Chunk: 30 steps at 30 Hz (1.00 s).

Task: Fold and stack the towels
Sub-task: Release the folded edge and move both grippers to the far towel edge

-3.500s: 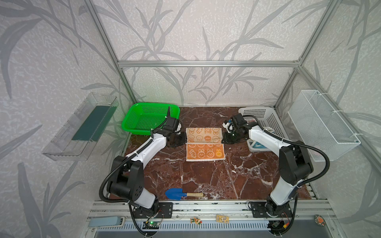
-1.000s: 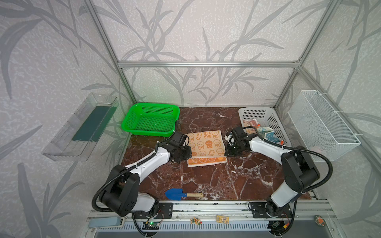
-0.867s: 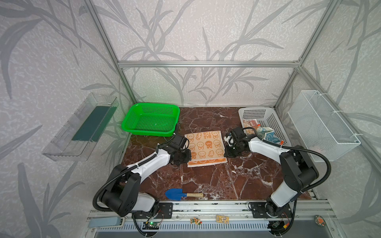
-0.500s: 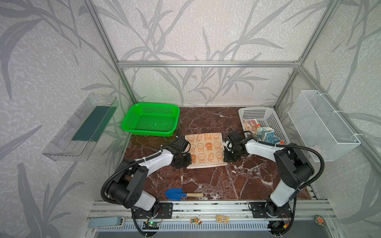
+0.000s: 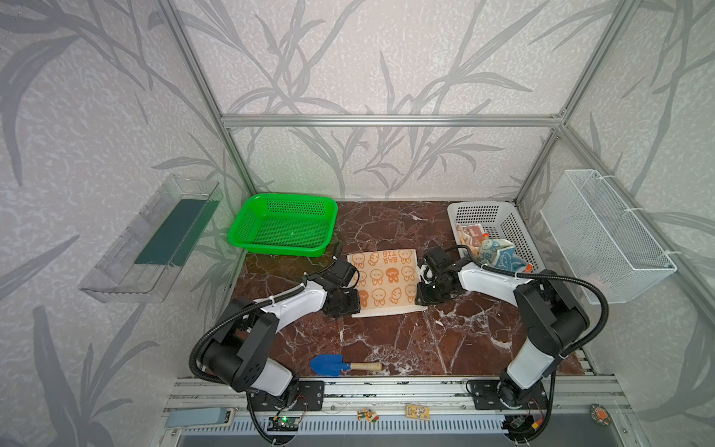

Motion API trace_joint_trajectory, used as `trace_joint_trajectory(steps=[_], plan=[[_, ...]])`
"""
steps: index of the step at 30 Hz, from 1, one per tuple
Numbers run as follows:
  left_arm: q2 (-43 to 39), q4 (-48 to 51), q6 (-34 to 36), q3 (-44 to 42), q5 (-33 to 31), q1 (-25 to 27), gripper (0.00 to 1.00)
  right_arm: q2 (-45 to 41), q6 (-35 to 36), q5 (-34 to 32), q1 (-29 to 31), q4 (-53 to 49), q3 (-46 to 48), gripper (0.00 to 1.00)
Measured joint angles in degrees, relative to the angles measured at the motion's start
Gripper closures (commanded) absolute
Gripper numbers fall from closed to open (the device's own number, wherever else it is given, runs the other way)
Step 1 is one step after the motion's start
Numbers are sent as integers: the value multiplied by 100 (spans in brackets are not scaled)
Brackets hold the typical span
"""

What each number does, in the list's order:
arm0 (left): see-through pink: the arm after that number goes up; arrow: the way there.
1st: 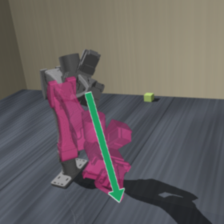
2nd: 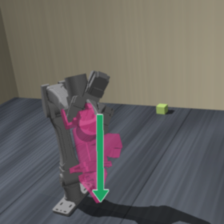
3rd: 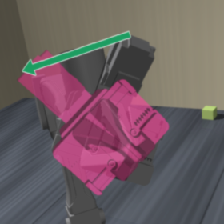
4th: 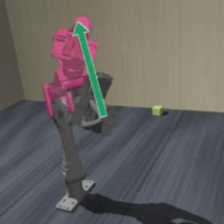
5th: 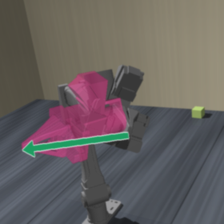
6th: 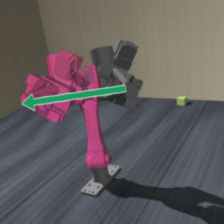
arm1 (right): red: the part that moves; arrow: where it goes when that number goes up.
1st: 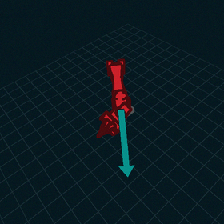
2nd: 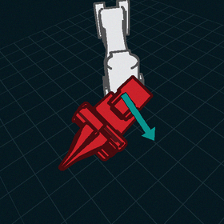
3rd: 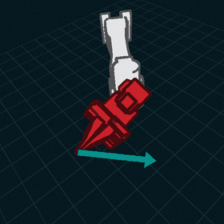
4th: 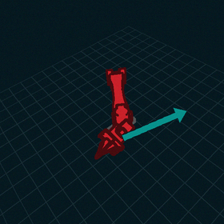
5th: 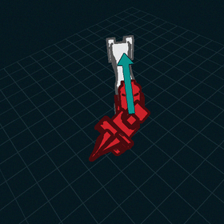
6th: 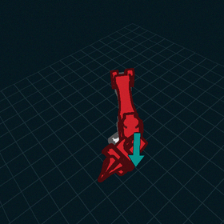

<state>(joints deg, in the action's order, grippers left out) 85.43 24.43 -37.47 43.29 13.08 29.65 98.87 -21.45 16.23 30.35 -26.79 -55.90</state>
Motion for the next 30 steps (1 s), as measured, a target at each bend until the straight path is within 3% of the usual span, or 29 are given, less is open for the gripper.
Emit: trace_joint_trajectory(steps=[1,4,6,8,12,18,25,30], plan=[[-4,57,35,37,-15,11,32,-31,9,-17,0,-22,0,56],[-90,190,39,168,-109,37,25,-205,9,-125,22,-203,-11,37],[-227,295,55,293,-188,42,5,-387,31,-186,37,-350,-61,21],[-431,389,79,472,-295,42,1,-608,48,-264,37,-474,-146,3],[-763,304,136,820,-450,31,1,-925,92,-308,-13,-533,-452,1],[-601,-44,-87,1456,-428,-273,1,-745,-118,234,-452,-149,-1060,1],[511,-798,-691,2225,-199,-807,1,599,-970,1176,-1047,835,-2111,1],[1462,-1104,-944,2765,94,-861,1,1582,-1600,1711,-1204,1311,-2822,1]])
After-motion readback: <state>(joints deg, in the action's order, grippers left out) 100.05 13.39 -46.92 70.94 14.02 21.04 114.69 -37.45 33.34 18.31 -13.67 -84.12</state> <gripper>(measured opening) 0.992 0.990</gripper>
